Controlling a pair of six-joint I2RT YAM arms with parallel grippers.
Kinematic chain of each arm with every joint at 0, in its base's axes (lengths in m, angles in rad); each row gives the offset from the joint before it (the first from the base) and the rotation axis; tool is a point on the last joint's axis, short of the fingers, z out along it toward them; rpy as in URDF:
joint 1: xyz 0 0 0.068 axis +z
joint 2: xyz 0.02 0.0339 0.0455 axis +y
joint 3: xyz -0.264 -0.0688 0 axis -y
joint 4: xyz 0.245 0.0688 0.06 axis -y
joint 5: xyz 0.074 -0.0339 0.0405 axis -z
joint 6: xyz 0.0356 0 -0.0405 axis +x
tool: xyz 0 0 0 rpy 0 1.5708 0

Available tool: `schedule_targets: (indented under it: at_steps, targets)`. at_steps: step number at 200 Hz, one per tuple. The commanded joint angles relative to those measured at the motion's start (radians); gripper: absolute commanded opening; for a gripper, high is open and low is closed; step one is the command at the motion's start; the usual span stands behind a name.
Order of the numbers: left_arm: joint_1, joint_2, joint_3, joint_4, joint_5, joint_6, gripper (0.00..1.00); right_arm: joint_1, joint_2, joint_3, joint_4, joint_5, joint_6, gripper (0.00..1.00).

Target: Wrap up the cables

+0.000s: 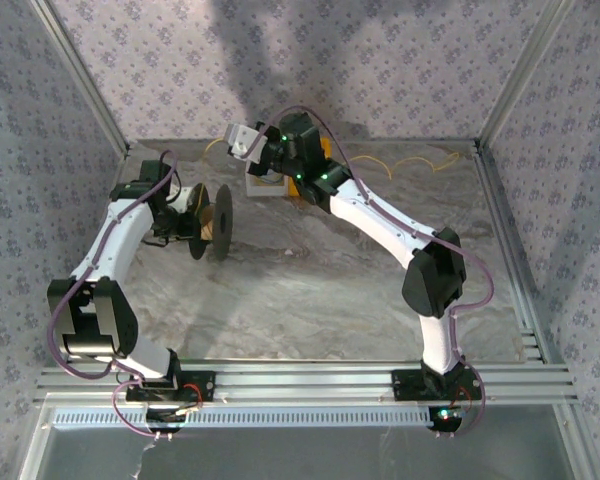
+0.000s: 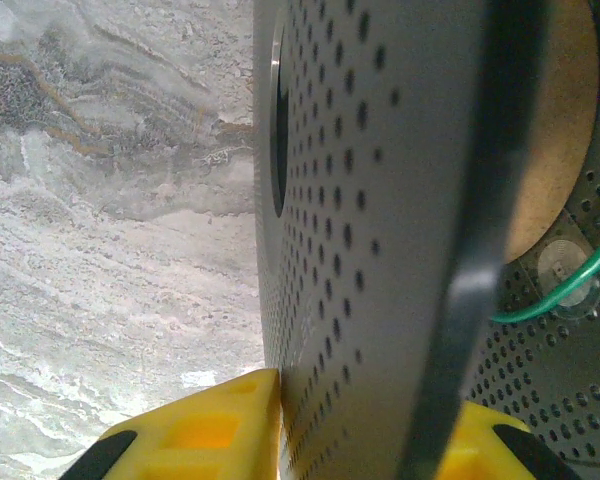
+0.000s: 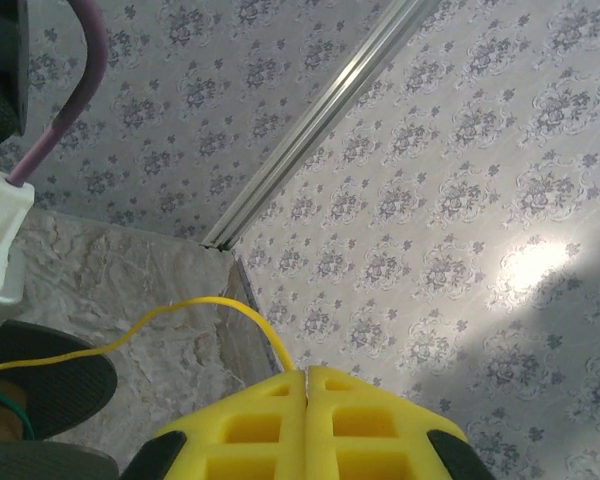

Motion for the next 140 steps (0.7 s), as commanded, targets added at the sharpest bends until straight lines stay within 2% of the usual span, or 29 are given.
schedule_targets:
  at_steps: [1,46,65,81,140]
  targets:
    - [0.004,0.008,0.026,-0.003,0.010,0.006,0.24,0.007,0.015,-0.007,-0.004,-0.006,-0.056,0.00]
    - [0.003,0.022,0.053,-0.018,0.007,0.007,0.23,0.012,0.027,-0.003,-0.006,-0.009,-0.063,0.00]
    - [0.003,0.026,0.055,-0.023,0.003,0.007,0.15,0.010,0.030,-0.004,-0.008,-0.012,-0.062,0.00]
    - [0.003,0.031,0.056,-0.030,-0.007,0.009,0.00,0.008,0.033,-0.004,-0.008,-0.017,-0.058,0.00]
    - [0.003,0.029,0.065,-0.067,-0.042,0.021,0.00,-0.011,0.036,-0.001,-0.004,-0.039,-0.020,0.00]
